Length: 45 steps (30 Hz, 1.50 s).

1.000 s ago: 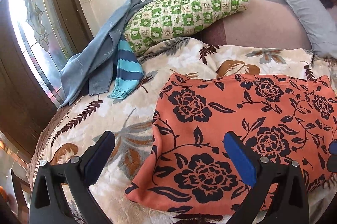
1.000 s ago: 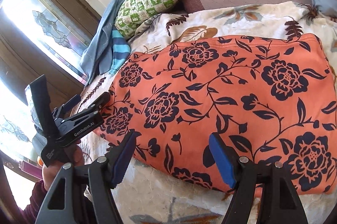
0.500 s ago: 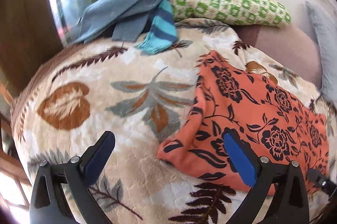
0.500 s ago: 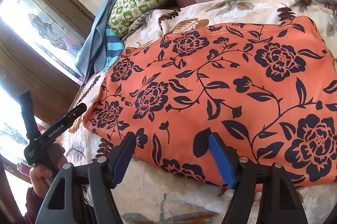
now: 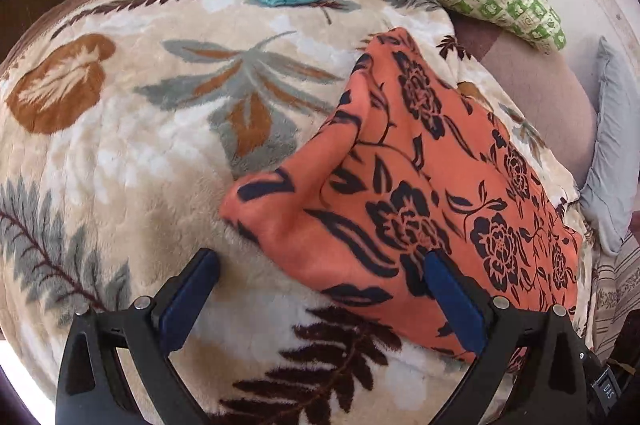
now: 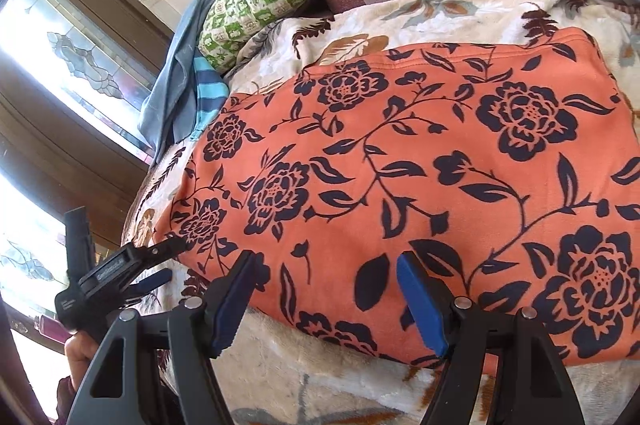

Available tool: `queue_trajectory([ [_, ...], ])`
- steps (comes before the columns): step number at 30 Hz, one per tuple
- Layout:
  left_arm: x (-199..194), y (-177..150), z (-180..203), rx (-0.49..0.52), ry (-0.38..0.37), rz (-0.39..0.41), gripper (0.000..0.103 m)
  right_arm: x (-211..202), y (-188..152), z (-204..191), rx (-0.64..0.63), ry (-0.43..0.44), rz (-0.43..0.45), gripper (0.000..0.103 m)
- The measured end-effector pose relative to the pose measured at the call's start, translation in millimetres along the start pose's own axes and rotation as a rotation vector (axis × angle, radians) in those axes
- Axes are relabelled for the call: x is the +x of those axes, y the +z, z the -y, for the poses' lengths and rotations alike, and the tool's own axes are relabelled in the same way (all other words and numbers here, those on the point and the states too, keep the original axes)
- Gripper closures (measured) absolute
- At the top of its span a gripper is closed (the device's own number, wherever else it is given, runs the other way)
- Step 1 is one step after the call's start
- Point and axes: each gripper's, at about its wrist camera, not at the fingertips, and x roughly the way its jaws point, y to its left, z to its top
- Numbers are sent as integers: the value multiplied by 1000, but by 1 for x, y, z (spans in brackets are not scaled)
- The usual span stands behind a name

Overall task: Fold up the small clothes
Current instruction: 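Grasp the shirt side edge with the left tool and lift it, then fold the held edge over the shirt with the left tool and open it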

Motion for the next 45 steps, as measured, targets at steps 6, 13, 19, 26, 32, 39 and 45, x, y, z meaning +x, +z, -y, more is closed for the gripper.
queue_trajectory([
  [6, 14, 16, -1, -3, -41, 69, 43, -7, 0, 20, 52, -12, 13, 28],
  [13, 6, 18, -2, 18, -125, 133, 78, -9, -2, 33, 95, -38, 0, 35],
  [19, -30, 14, 25, 119, -222, 201, 80, -19, -2, 47, 152, -50, 20, 41],
  [26, -72, -11, 107, 315, -290, 242, 80, -57, 8, 104, 356, -26, 122, 41],
  [32, -67, -54, 209, 470, -333, 200, 80, -122, 16, 179, 567, 8, 299, 41],
  [39, 0, -150, 330, 666, -347, 47, 84, -169, 4, 249, 765, 48, 441, 41],
  [45, -5, -159, 315, 777, -367, 19, 69, -160, 15, 261, 774, 226, 390, 39],
])
